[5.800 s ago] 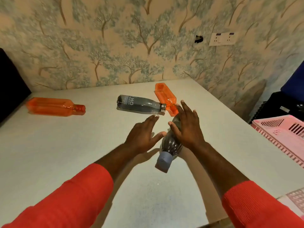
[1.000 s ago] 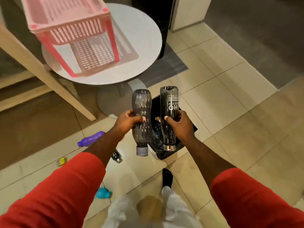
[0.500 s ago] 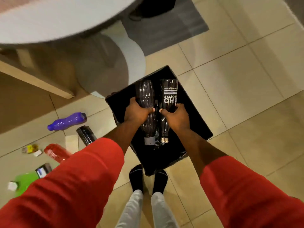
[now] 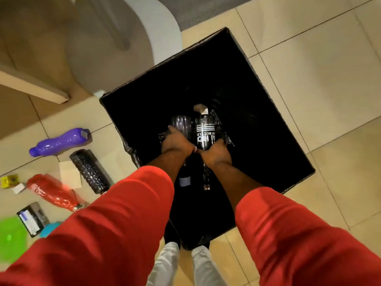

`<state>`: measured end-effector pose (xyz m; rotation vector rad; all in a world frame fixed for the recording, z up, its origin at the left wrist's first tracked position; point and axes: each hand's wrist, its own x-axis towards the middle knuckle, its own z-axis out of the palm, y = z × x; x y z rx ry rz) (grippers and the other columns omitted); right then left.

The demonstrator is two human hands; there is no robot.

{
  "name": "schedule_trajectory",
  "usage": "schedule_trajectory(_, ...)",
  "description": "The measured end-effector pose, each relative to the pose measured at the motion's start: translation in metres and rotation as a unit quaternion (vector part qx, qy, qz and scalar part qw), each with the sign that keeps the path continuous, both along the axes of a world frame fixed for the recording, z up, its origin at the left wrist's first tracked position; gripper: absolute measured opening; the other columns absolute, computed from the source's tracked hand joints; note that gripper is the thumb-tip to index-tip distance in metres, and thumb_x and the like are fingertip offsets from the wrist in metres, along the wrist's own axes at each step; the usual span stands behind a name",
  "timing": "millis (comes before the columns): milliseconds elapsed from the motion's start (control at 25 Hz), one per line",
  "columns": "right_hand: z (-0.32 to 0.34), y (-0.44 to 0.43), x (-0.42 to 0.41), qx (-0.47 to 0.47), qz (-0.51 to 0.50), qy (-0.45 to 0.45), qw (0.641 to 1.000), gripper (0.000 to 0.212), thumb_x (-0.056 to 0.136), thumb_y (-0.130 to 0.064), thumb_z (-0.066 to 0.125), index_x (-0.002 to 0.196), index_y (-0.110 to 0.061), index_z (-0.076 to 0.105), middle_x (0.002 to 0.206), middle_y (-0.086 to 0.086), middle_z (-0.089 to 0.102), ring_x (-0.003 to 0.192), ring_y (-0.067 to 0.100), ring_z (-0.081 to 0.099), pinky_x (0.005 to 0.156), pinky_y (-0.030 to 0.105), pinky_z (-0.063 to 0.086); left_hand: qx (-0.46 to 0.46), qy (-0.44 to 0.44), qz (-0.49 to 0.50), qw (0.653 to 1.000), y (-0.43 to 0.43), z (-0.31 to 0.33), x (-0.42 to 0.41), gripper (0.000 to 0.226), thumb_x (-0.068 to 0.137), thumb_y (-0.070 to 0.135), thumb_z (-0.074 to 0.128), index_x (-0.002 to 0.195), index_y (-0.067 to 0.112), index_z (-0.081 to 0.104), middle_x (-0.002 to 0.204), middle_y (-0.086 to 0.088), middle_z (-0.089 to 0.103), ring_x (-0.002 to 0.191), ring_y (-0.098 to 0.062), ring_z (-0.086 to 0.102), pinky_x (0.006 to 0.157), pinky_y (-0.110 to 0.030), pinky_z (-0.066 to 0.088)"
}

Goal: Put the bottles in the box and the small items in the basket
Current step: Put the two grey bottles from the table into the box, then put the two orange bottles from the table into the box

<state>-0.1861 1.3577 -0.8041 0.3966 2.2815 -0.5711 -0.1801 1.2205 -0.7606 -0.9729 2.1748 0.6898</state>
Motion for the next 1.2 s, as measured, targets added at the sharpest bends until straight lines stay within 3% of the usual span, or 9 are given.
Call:
schedule_trajectory(160, 0.007, -0.003, 0.009, 0.019, 0.042, 0.004, 0.999, 0.074, 0.08, -0.045, 0.077, 0.129, -0.002, 0.042, 0.134, 0.021, 0.054, 0.123, 0.04, 0.058, 0.097, 0.043, 0.05, 0.031, -0.006, -0.018, 0.999, -0.001, 0.007, 0.008, 0.111, 0.064, 0.045, 0.091, 0.147, 0.007, 0.029, 0.141, -0.017, 0.053, 0.129, -0.035, 0.055, 0.103, -0.041, 0.049)
schedule_trajectory(320, 0.043, -0.004, 0.014, 0.01, 0.067, 0.046, 0.997, 0.065, 0.083, -0.037, 0.071, 0.131, -0.004, 0.043, 0.138, 0.019, 0.049, 0.127, 0.04, 0.052, 0.101, 0.045, 0.048, 0.053, 0.046, -0.049, 0.996, -0.002, 0.038, 0.016, 0.105, 0.065, 0.048, 0.088, 0.146, 0.01, 0.032, 0.145, -0.016, 0.049, 0.133, -0.036, 0.05, 0.107, -0.043, 0.046)
schedule_trajectory(440, 0.086, -0.001, 0.022, 0.018, 0.13, 0.096, 0.987, 0.073, 0.082, -0.041, 0.066, 0.14, -0.007, 0.038, 0.144, 0.016, 0.044, 0.134, 0.036, 0.043, 0.107, 0.049, 0.042, 0.025, 0.094, -0.123, 0.988, -0.007, 0.075, 0.027, 0.112, 0.07, 0.059, 0.08, 0.154, 0.01, 0.025, 0.156, -0.016, 0.038, 0.144, -0.035, 0.036, 0.117, -0.047, 0.033)
schedule_trajectory(560, 0.127, 0.004, 0.036, 0.036, 0.178, 0.132, 0.974, 0.093, 0.083, -0.054, 0.056, 0.156, -0.01, 0.019, 0.165, 0.013, 0.021, 0.152, 0.031, 0.02, 0.122, 0.05, 0.024, -0.003, 0.121, -0.18, 0.976, -0.015, 0.111, 0.043, 0.116, 0.077, 0.07, 0.066, 0.161, 0.012, 0.011, 0.168, -0.013, 0.015, 0.155, -0.03, 0.011, 0.125, -0.047, 0.01)
schedule_trajectory(680, 0.181, 0.008, 0.051, 0.043, 0.227, 0.157, 0.96, 0.101, 0.08, -0.062, 0.043, 0.161, -0.013, 0.005, 0.17, 0.01, 0.004, 0.156, 0.028, 0.003, 0.125, 0.05, 0.007, -0.022, 0.147, -0.213, 0.966, -0.021, 0.162, 0.068, 0.114, 0.08, 0.078, 0.052, 0.161, 0.015, 0.005, 0.17, -0.01, 0.005, 0.157, -0.028, 0.001, 0.124, -0.048, 0.003)
schedule_trajectory(880, 0.291, 0.013, 0.083, 0.056, 0.296, 0.189, 0.935, 0.106, 0.083, -0.08, 0.026, 0.162, -0.013, -0.001, 0.17, 0.01, -0.004, 0.157, 0.027, -0.005, 0.124, 0.051, -0.002, -0.038, 0.162, -0.237, 0.957, -0.032, 0.266, 0.126, 0.111, 0.08, 0.09, 0.026, 0.162, 0.02, -0.003, 0.17, -0.008, -0.005, 0.156, -0.024, -0.009, 0.123, -0.047, -0.005)
schedule_trajectory(1040, 0.398, 0.009, 0.112, 0.041, 0.32, 0.229, 0.918, 0.107, 0.084, -0.084, 0.026, 0.162, -0.015, -0.002, 0.17, 0.009, -0.005, 0.157, 0.025, -0.006, 0.125, 0.052, -0.002, -0.077, 0.176, -0.224, 0.956, -0.044, 0.367, 0.176, 0.118, 0.072, 0.098, 0.007, 0.162, 0.023, -0.003, 0.17, -0.006, -0.006, 0.156, -0.023, -0.009, 0.121, -0.046, -0.008)
schedule_trajectory(1200, 0.478, -0.001, 0.135, 0.025, 0.349, 0.266, 0.898, 0.105, 0.087, -0.082, 0.028, 0.162, -0.017, -0.005, 0.17, 0.007, -0.009, 0.156, 0.025, -0.009, 0.125, 0.052, -0.003, -0.125, 0.191, -0.21, 0.951, -0.059, 0.438, 0.219, 0.114, 0.073, 0.097, 0.008, 0.161, 0.027, -0.004, 0.17, -0.003, -0.008, 0.155, -0.021, -0.013, 0.116, -0.044, -0.014)
